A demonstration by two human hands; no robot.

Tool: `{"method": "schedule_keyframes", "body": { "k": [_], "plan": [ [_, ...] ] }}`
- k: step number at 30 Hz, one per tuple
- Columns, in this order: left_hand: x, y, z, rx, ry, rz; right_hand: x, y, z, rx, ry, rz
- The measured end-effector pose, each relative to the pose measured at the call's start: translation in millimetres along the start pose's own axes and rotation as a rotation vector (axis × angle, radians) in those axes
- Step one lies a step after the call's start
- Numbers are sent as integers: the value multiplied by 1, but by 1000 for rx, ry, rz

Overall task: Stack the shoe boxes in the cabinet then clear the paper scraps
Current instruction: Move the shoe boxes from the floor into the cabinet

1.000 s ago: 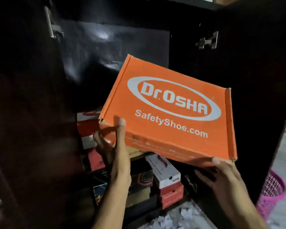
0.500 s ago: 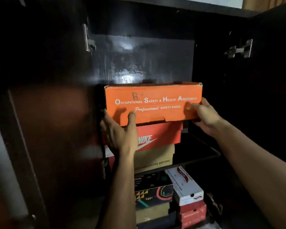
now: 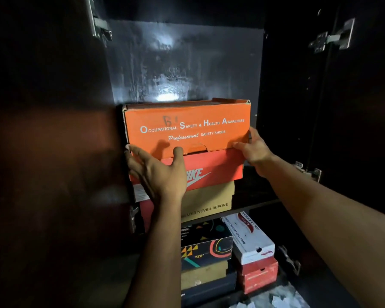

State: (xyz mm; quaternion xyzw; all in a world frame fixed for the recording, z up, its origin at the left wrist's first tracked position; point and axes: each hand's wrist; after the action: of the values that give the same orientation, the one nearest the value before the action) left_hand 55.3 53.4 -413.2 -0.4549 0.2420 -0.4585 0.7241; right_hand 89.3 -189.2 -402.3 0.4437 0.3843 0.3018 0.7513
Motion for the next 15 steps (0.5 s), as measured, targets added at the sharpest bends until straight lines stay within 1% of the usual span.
{"method": "schedule_keyframes", "body": {
  "k": [2,4,8,10,12,15],
  "plan": [
    [1,-2,-11,28,-28,-28,-1,1,-8,-21,-7,-13],
    [3,-3,-25,112,-50,-93,-4,0,-18,-37,-11,-40],
    [11,-9,-56,189,8,-201,-28,-5,-57,-2,-117,-104],
    [22,-13,-76,231,111,-249,-49,-12,-86,-33,-147,-105],
    [37,-17,-107,241,265,-305,-74,-22,-122,-72,-169,-114],
    [61,-23,-167,178,521,-380,-119,-43,-183,-75,-230,-146]
  ]
}}
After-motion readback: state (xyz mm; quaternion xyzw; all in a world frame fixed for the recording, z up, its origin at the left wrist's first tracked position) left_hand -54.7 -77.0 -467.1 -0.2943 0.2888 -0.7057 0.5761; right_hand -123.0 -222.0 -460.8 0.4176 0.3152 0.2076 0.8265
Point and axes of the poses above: each hand's wrist, its own z-axis towards the middle knuckle, its own x-axis out of the palm, y = z × x, and after that the axes turned 9 degrees about -z, right-handed
